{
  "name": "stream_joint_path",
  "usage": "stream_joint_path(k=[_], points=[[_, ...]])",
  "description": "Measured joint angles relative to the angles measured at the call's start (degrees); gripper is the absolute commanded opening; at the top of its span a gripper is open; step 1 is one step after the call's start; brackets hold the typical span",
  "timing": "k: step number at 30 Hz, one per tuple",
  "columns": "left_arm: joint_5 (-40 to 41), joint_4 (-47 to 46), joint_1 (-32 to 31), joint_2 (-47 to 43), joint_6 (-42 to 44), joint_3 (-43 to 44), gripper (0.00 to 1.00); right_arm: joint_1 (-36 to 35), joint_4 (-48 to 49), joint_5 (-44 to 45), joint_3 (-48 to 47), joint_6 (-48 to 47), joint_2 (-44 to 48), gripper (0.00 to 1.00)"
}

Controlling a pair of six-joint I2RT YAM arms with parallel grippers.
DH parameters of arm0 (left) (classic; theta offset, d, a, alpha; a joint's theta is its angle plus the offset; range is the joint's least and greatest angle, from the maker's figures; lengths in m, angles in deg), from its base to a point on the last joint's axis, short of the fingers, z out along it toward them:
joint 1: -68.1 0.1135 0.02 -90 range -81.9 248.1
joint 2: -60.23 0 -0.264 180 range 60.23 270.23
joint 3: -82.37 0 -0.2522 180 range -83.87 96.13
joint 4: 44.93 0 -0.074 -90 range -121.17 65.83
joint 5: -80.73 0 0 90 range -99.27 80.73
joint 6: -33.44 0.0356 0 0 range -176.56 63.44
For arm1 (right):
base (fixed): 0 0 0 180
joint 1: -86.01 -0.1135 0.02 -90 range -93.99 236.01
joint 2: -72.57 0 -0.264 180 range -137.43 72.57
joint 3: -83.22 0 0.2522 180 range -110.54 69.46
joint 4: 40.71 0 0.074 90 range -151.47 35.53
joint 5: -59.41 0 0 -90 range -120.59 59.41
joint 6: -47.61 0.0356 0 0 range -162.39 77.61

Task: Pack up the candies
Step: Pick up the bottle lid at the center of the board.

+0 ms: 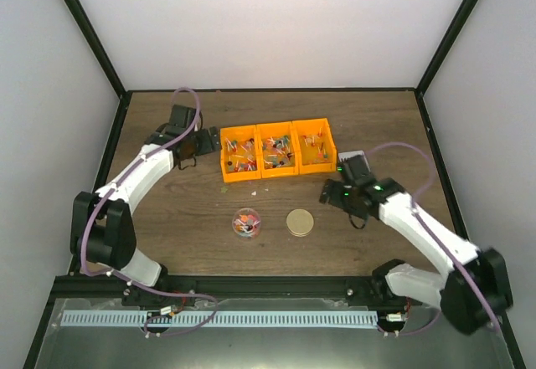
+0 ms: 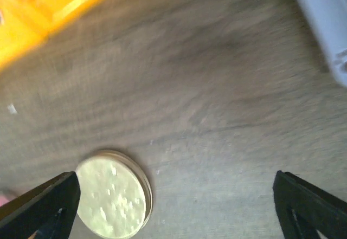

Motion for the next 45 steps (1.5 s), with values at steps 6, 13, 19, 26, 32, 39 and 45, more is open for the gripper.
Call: stream_joint_path(k=[6,13,19,26,32,39,45], points=[[-0.5,-0.3,0.6,-3.4,-1.7,-7.0,1.00,-17.8,-7.6,4.8,-12.7,2.3,-18.1,1.00],[-0.8,-0.5,1.2,-10.7,-3.1,-12.5,1.00,-27.0,-9.9,4.7,-17.7,2.2,-28.4,1.00],[-0.9,-0.2,1.2,-17.2,-4.4,-19.2,1.00,-27.0,-8.8,4.5,-16.8,0.7,-28.7,1.00],[-1.6,0.0,1.2,-21.5,-5.8,-23.0,1.00,-27.1,-4.9,3.4,-14.5,-1.0,-29.9,1.00],[-2.1,-0.3,1.2,-24.7,-6.2,-25.1,1.00,-27.1,-2.4,2.2,-12.7,-1.5,-31.2,1.00],[-2.2,0.3,1.2,-25.2,-6.2,-25.9,1.00,-27.1,-0.5,2.2,-12.5,-2.3,-32.0,1.00],[-2.2,1.1,1.2,-25.6,-6.1,-26.0,1.00,-27.1,-0.5,2.8,-12.5,-2.5,-34.3,0.98]])
